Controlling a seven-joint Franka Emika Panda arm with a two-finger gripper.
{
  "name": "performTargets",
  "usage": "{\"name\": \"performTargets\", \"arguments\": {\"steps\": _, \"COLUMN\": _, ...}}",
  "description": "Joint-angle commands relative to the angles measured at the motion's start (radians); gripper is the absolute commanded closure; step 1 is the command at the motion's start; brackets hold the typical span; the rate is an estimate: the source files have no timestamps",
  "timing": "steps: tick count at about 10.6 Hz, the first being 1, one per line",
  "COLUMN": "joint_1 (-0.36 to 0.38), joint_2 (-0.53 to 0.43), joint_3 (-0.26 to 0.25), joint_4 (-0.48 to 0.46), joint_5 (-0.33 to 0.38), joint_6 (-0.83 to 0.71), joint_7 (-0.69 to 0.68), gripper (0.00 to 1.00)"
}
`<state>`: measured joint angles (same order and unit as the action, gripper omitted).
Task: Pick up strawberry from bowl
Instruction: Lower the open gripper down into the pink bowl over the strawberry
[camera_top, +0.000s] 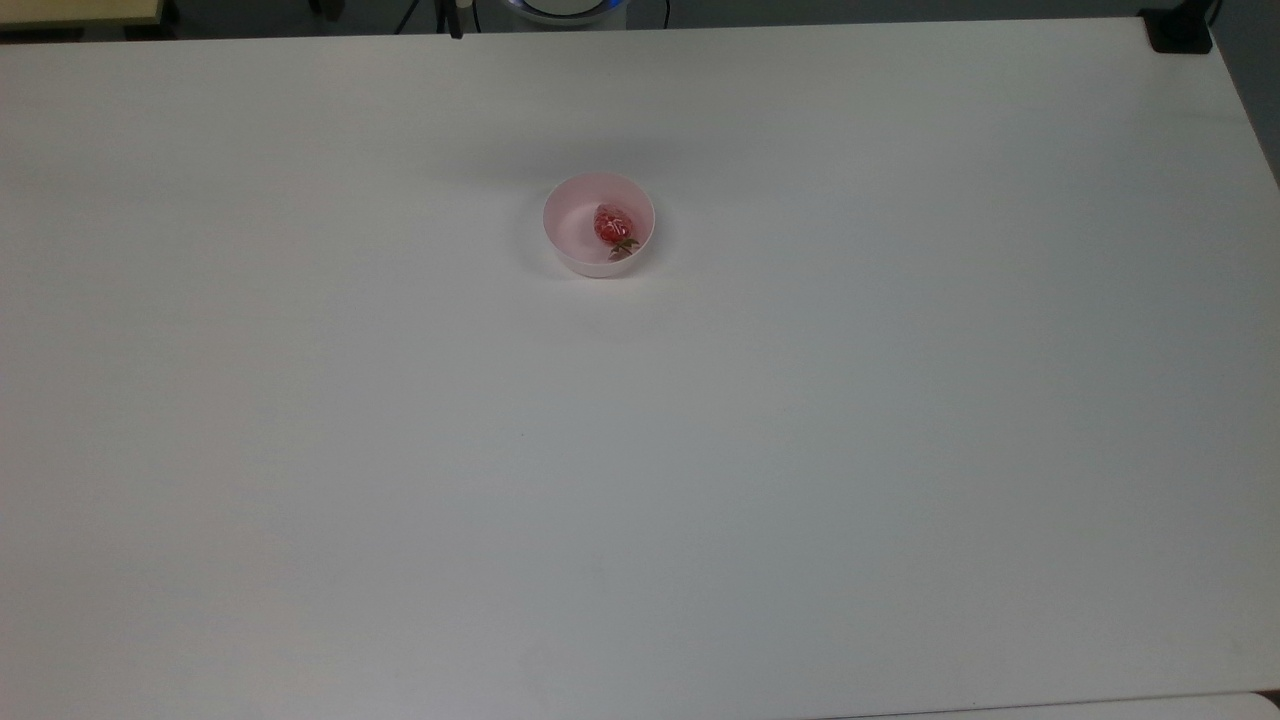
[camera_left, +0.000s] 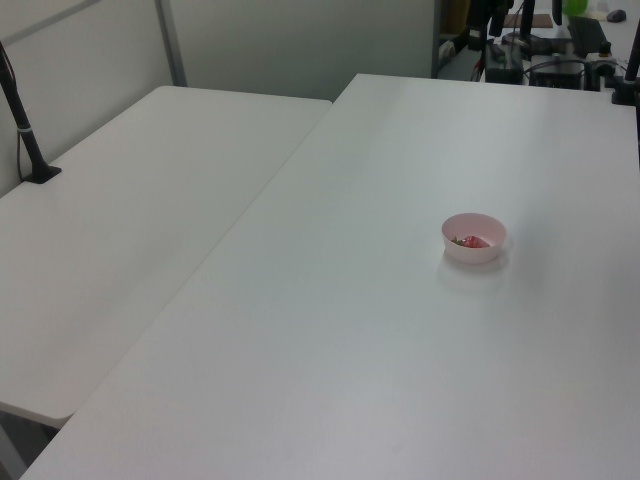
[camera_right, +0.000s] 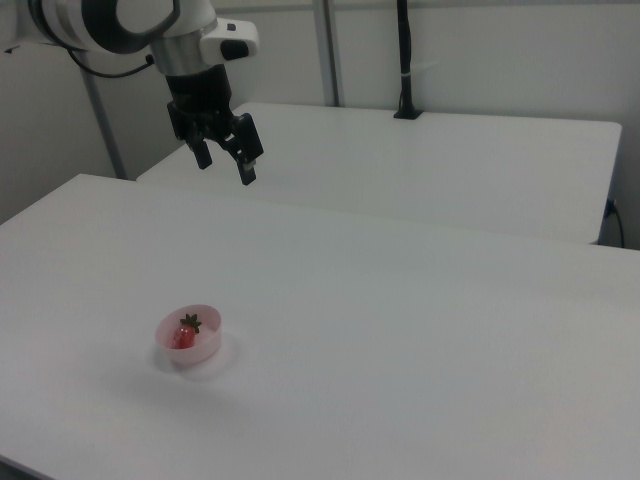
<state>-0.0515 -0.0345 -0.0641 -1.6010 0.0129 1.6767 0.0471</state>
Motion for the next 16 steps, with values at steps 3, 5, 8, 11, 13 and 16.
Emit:
{"name": "performTargets", "arguments": {"steps": 3, "joint_1": 0.019, "joint_2": 0.004, "joint_3": -0.010, "joint_4": 0.006, "joint_5": -0.005, "joint_6": -0.003, "joint_7": -0.024, "gripper": 0.00}}
{"name": "performTargets", "arguments": {"steps": 5, "joint_1": 0.019, "joint_2": 0.004, "joint_3": -0.010, "joint_4": 0.006, "joint_5": -0.005, "joint_6": -0.003, "joint_7": -0.024, "gripper": 0.00}}
{"name": "performTargets", "arguments": {"steps": 8, "joint_1": 0.019, "joint_2": 0.004, "joint_3": -0.010, "joint_4": 0.006, "joint_5": -0.005, "joint_6": -0.003, "joint_7": -0.026, "gripper": 0.00}}
{"name": "performTargets", "arguments": {"steps": 11, "joint_1": 0.012, "joint_2": 0.001, "joint_3": -0.011, "joint_4": 0.003, "joint_5": -0.016, "joint_6": -0.014, "joint_7": -0.042, "gripper": 0.00}}
{"name": "performTargets", "arguments": {"steps": 13, "joint_1": 0.010, "joint_2": 0.004, "joint_3": -0.011, "joint_4": -0.043, "joint_5": -0.062, "joint_6": -0.011, "joint_7": -0.221, "gripper": 0.00}}
{"name": "performTargets", "arguments": {"steps": 16, "joint_1": 0.028, "joint_2": 0.036, "joint_3": 0.012, "joint_4": -0.120, "joint_5": -0.113, "joint_6": -0.003, "joint_7": -0.192, "gripper": 0.00}}
